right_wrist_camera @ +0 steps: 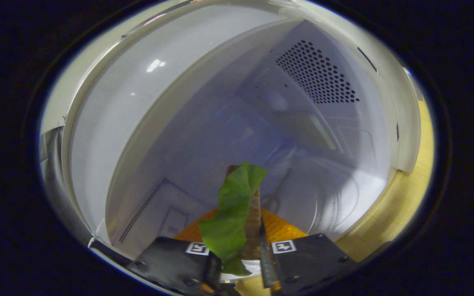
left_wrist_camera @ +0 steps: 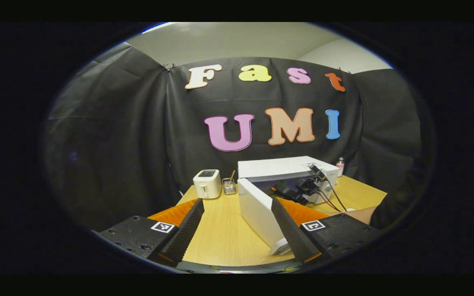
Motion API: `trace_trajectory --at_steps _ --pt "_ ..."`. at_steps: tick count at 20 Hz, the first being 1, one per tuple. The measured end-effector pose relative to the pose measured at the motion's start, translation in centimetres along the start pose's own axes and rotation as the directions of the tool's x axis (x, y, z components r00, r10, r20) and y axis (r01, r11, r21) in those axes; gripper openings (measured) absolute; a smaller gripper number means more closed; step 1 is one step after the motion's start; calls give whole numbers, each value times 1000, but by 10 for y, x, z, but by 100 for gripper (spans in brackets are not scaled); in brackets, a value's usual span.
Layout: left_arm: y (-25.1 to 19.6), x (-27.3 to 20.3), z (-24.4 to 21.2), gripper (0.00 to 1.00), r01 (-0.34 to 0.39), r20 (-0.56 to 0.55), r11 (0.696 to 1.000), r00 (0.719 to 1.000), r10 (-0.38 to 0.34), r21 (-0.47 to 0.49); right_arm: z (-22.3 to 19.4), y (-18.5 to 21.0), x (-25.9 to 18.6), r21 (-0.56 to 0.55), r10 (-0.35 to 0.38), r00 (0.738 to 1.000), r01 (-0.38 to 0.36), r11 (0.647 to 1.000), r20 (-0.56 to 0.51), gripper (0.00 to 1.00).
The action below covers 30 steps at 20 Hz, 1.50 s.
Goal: Open the microwave oven with the left hand, put the food in, and close the microwave oven.
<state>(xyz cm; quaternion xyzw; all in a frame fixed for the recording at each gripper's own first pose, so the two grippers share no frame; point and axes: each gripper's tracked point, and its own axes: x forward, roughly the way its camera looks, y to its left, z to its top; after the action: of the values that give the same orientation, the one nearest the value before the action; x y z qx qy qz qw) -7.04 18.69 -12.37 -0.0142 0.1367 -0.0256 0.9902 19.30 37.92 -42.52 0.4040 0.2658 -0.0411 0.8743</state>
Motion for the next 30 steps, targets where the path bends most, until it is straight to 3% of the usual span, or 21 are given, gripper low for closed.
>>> trace_trajectory --at_steps 3,6,10,12,15,16,17,18,19,20,23,25,30 --pt "-3 0 -3 96 7 -8 1000 1000 -7 0 5 -9 1 -143 -34 999 38 989 27 52" --pt "-3 2 -2 96 8 -12 1000 1000 -8 -7 4 -22 0 -348 -92 995 95 933 25 74" --pt "-4 0 -1 96 5 -10 1000 1000 -5 -2 26 -18 -5 -493 -86 992 121 861 91 100" --pt "-6 -3 1 96 7 -3 1000 1000 -7 0 37 -11 -9 -543 -63 991 119 831 119 91" --pt "-9 -5 -1 96 9 -4 1000 1000 -9 0 41 -17 -11 -558 -59 993 108 823 104 92" --pt "-11 -5 -2 96 14 -8 1000 1000 -14 -6 41 -18 -14 -564 -57 994 103 819 98 100" --pt "-16 -7 -2 96 30 -5 999 1000 -30 -12 42 -16 -17 -577 -42 994 91 812 97 92" --pt "-20 -8 1 96 43 8 999 999 -43 -14 42 -13 -24 -597 -21 995 76 799 99 100" --pt "-22 -9 1 98 52 16 999 999 -51 -13 43 -11 -29 -622 -3 995 67 780 103 100" --pt "-23 -8 0 96 56 14 998 998 -56 -16 45 -10 -34 -645 13 994 60 762 107 92" --pt "-29 -5 -7 96 76 -9 997 997 -76 -31 54 -6 -53 -666 66 993 19 746 102 92" --pt "-30 -4 -4 96 94 -3 995 996 -94 -33 58 -7 -74 -671 79 993 -4 741 82 92" --pt "-22 0 -10 99 95 11 995 995 -95 27 102 -7 -147 -727 162 983 -50 684 85 92"
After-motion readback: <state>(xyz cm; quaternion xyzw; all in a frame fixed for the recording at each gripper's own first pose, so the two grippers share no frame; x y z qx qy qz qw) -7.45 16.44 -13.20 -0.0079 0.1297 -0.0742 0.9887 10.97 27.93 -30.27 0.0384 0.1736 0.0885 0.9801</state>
